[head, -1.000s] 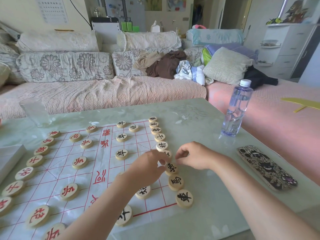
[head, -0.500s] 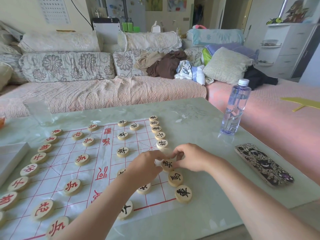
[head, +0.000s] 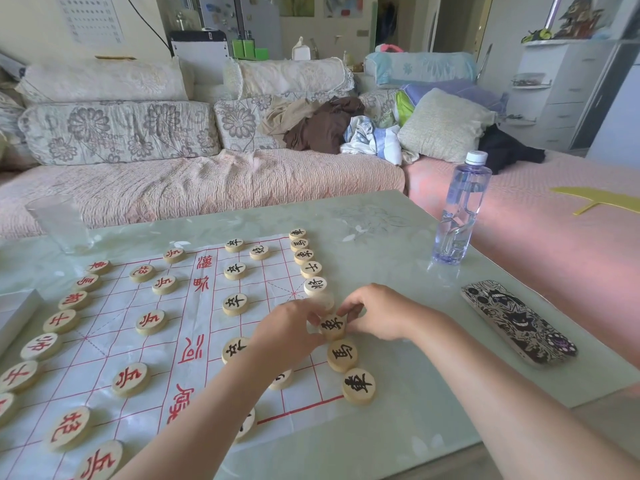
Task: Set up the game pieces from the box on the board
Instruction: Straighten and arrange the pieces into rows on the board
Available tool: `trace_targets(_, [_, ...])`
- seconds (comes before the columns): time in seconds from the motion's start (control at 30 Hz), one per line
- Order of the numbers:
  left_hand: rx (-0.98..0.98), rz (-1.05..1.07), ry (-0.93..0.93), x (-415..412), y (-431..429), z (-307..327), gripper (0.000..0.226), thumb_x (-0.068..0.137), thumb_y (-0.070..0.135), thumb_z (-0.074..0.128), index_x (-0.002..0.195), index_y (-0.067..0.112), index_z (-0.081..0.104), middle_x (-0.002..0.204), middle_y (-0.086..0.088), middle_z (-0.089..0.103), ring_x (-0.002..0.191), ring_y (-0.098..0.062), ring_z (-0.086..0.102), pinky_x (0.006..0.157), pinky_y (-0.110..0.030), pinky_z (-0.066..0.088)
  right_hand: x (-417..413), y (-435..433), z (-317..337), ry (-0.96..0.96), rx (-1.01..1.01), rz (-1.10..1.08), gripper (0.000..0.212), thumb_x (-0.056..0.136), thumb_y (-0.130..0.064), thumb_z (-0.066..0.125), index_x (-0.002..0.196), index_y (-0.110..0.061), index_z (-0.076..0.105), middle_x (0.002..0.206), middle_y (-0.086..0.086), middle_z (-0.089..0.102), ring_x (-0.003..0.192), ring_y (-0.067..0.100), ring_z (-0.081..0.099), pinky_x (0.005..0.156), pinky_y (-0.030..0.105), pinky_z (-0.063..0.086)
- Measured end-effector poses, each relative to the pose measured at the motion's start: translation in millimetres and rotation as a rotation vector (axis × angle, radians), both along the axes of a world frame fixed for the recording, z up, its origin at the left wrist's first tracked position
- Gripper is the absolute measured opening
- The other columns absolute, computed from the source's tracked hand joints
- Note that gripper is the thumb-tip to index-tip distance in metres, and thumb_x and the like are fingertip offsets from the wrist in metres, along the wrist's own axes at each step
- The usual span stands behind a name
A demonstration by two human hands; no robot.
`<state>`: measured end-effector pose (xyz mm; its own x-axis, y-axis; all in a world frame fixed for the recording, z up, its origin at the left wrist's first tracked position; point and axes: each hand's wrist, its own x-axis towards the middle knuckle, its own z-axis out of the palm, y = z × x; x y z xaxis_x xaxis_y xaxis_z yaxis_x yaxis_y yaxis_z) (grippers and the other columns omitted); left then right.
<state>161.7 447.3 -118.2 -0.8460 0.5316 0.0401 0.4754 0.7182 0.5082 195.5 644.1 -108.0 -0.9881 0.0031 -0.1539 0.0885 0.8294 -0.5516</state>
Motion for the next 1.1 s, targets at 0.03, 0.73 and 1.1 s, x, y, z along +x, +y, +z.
trace_targets(0.03, [0.002, 0.000, 0.002, 0, 0, 0, 0.036, 0.079, 0.036, 0.074, 0.113, 0.033, 0.061, 0.100, 0.019, 0.062, 0.078, -0.007, 0.052, 0.075, -0.026, 0.048, -1, 1, 0, 0.002, 0.003, -0.004, 0.028, 0.079, -0.038, 0.079, 0.106, -0.035, 0.073, 0.096, -0.014, 0.070, 0.089, 0.007, 0.064, 0.075, 0.020, 0.047])
trace_targets(0.73, [-0.017, -0.057, 0.063, 25, -15, 6, 0.026, 0.084, 0.031, 0.066, 0.108, 0.040, 0.059, 0.098, 0.021, 0.058, 0.086, -0.002, 0.053, 0.079, -0.029, 0.051, 33, 1, 18, 0.000, -0.009, 0.006, 0.023, 0.086, -0.022, 0.073, 0.107, -0.029, 0.070, 0.102, -0.008, 0.069, 0.063, -0.005, 0.053, 0.049, 0.006, 0.035])
trace_targets(1.1, [-0.066, -0.044, 0.062, 47, -11, 3, 0.025, 0.082, 0.035, 0.065, 0.106, 0.039, 0.060, 0.100, 0.025, 0.062, 0.091, -0.004, 0.054, 0.077, -0.026, 0.049, 51, -6, 8, -0.014, 0.023, 0.038, 0.028, 0.084, -0.023, 0.076, 0.111, -0.028, 0.070, 0.101, -0.007, 0.070, 0.060, -0.008, 0.052, 0.049, 0.005, 0.034])
